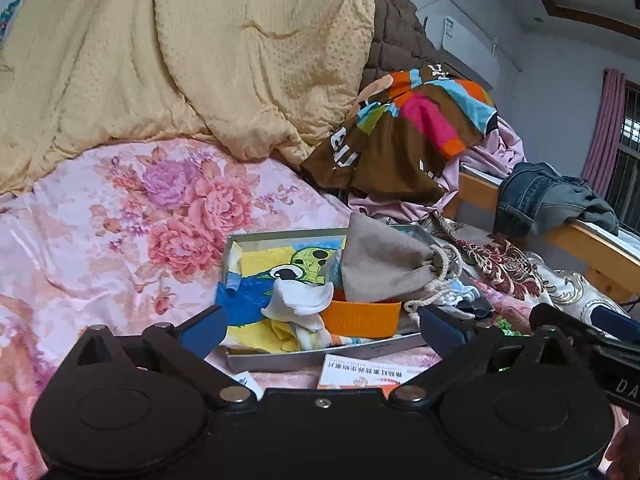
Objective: Organize soft objects
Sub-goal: 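Move both tools back from the tray toward the grey cloth and white sponge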
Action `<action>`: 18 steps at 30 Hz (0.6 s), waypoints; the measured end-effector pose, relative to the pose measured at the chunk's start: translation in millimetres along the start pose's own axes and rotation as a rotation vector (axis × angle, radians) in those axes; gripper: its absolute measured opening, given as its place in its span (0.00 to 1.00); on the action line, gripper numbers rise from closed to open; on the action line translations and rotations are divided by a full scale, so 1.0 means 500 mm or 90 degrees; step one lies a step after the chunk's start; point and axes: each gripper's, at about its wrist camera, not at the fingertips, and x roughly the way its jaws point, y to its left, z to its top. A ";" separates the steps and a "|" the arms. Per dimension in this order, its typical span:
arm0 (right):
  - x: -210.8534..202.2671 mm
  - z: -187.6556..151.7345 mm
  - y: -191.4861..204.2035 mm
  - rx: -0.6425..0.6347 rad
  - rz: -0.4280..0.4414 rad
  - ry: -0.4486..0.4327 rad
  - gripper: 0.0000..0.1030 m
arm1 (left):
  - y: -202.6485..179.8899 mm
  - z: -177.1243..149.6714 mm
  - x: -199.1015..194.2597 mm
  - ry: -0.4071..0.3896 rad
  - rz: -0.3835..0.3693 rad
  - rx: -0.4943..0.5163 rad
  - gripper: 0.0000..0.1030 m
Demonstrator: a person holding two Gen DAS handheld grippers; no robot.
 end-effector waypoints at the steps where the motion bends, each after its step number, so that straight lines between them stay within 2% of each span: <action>1: -0.007 0.000 0.000 0.000 -0.002 0.001 1.00 | 0.000 -0.002 -0.009 0.000 0.001 0.001 0.99; 18: -0.114 -0.048 -0.049 0.043 -0.035 0.042 1.00 | 0.009 -0.084 -0.119 0.027 0.022 -0.018 0.99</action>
